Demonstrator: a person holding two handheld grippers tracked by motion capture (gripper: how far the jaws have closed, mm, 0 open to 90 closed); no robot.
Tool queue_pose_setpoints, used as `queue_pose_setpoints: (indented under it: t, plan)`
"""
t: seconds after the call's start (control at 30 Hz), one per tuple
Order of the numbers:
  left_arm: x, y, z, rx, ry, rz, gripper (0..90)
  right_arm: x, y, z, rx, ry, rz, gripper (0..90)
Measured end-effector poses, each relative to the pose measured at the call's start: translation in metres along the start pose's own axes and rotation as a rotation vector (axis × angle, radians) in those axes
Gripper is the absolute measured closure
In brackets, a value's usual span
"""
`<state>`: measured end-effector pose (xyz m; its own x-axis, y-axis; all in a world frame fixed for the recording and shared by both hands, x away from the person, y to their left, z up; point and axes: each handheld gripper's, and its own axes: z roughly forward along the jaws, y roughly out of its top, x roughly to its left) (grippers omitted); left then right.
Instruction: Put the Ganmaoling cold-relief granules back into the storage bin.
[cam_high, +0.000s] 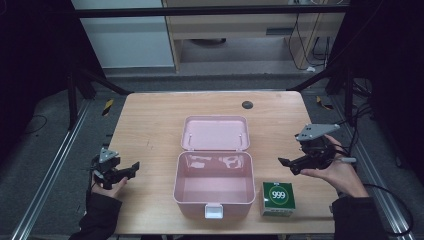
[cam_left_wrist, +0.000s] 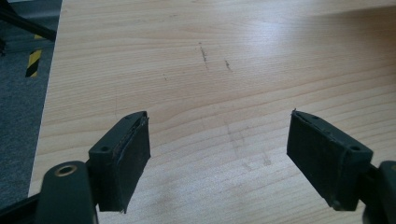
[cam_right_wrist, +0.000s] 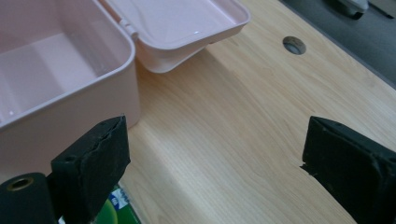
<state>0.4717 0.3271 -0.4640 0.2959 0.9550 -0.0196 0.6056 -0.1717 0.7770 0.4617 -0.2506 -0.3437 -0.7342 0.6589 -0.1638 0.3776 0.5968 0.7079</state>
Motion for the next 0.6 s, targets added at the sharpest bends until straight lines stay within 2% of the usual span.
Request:
queue_pose_setpoints:
  t: [0.03,0.43,0.6]
  plan:
    - [0.0,0.0,0.0,0.001,0.0,0.002,20.8,0.002,0.002,0.0,0.017,0.01,-0.022,7.4]
    - [-0.001,0.0,0.0,0.002,-0.005,0.012,21.0,0.011,0.011,-0.003,0.091,0.054,-0.12,6.3]
    - [-0.001,0.0,0.0,0.001,-0.005,0.012,21.0,0.016,0.015,-0.005,0.133,0.091,-0.172,5.7]
